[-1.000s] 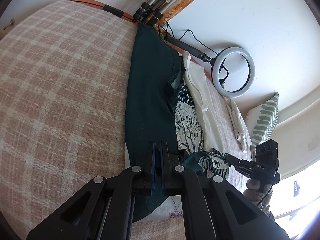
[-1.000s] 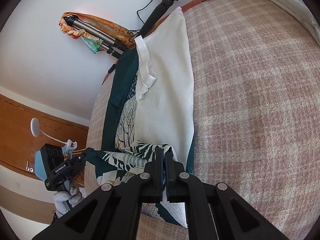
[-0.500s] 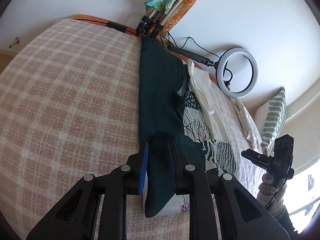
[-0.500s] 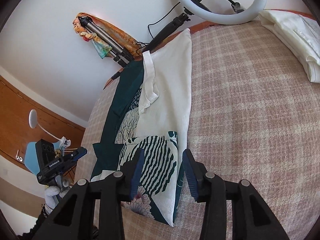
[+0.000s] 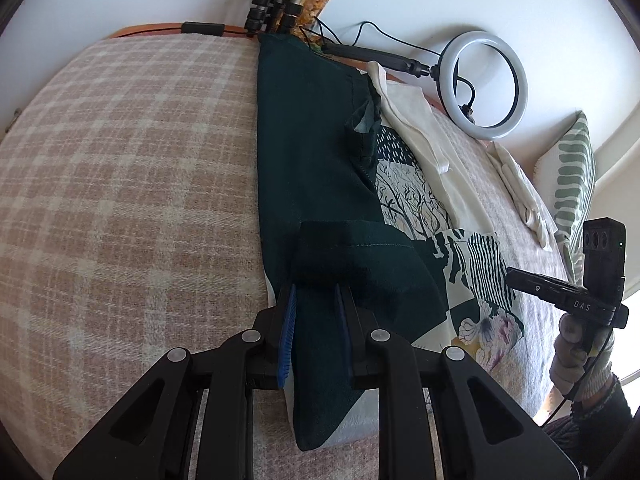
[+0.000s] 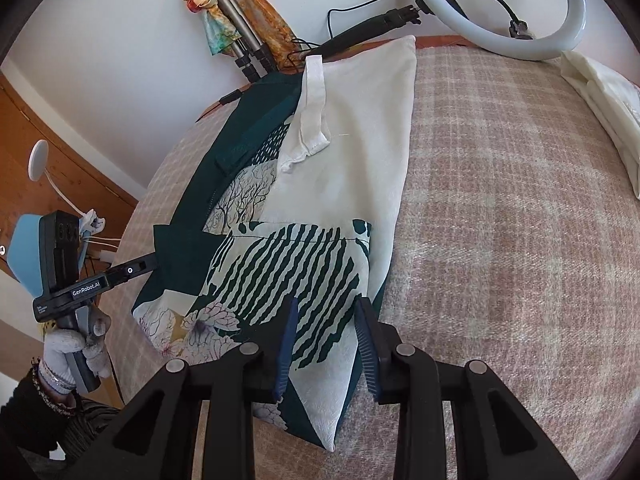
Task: Fold small clothes
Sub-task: 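Lift the hem and fold it toward the collar with both tools, then lay the folded hem down and open both tools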
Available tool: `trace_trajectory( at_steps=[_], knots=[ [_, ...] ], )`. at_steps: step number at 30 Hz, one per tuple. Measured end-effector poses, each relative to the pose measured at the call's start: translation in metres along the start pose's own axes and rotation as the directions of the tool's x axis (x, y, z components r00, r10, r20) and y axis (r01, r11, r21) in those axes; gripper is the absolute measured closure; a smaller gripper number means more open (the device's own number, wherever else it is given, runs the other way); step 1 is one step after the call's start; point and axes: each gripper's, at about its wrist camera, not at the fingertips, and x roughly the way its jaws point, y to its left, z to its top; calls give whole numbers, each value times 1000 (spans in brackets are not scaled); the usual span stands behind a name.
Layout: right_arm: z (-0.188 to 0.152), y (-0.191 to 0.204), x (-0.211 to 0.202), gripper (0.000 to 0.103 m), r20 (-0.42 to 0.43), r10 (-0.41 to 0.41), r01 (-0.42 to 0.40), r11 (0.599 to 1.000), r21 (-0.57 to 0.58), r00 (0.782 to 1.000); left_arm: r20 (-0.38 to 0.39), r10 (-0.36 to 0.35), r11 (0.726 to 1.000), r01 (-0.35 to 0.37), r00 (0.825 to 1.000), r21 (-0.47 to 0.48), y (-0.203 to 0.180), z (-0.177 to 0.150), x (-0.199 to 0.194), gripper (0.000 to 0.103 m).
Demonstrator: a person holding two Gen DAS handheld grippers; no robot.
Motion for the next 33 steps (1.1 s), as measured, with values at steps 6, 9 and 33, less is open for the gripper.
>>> trace_trajectory(
  at_steps=[6, 9, 33],
  knots=[
    [0, 2, 2, 73, -5, -12, 11, 1000, -13, 1000, 19, 57, 997, -58, 998, 43, -5, 5, 2, 85],
    [0, 4, 4, 73, -5, -29, 28, 999, -21, 1000, 24, 73, 997, -74, 997, 38, -5, 6, 4, 85],
    [5, 7, 6, 70, 13, -60, 60, 997, -46, 998, 90, 120, 980, -133, 989, 147, -20, 4, 4, 59]
  ],
)
